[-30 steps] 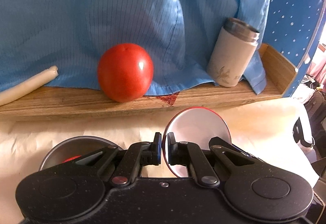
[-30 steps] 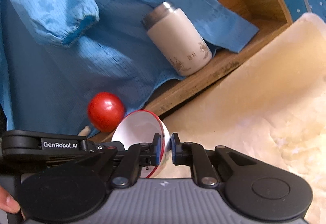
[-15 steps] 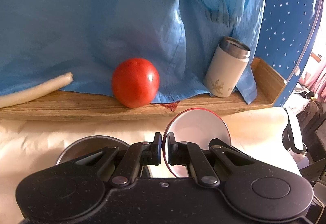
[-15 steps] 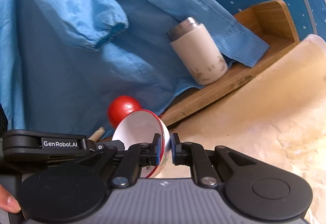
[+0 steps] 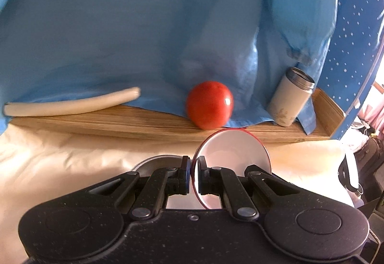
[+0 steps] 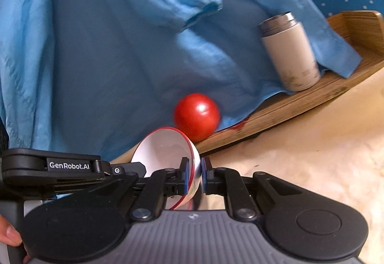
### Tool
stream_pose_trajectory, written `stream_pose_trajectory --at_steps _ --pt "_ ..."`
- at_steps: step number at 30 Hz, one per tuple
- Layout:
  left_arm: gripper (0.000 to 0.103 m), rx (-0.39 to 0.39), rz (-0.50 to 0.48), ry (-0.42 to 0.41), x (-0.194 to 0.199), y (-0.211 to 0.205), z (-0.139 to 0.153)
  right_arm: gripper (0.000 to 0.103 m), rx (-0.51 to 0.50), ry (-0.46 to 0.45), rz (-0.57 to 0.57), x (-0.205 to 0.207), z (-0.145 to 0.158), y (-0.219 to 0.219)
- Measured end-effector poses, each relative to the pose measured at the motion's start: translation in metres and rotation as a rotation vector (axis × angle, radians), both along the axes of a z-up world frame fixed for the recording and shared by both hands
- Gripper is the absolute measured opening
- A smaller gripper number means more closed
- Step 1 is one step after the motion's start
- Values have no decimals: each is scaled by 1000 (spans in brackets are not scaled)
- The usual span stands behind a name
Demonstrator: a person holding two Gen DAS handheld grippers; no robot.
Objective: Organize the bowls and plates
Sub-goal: 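Lift the floral bowl with the left gripper and carry it over the stacked bowl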
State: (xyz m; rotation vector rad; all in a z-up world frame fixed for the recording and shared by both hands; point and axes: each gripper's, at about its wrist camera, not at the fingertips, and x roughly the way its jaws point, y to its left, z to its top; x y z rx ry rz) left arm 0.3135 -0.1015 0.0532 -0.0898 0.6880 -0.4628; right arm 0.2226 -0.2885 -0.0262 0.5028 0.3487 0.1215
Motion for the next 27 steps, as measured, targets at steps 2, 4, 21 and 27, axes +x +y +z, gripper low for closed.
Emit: stream_pose_trajectory --at_steps 2,4,21,27 --pt "5 -10 11 5 0 11 -2 12 -11 3 12 1 0 8" --pt "5 -17 20 9 0 19 -4 12 -19 7 23 3 -1 14" --pt "5 -38 38 58 3 44 -27 11 -49 69 45 9 -15 37" --pt "5 -37 33 68 6 44 -30 11 -42 88 44 13 -19 36"
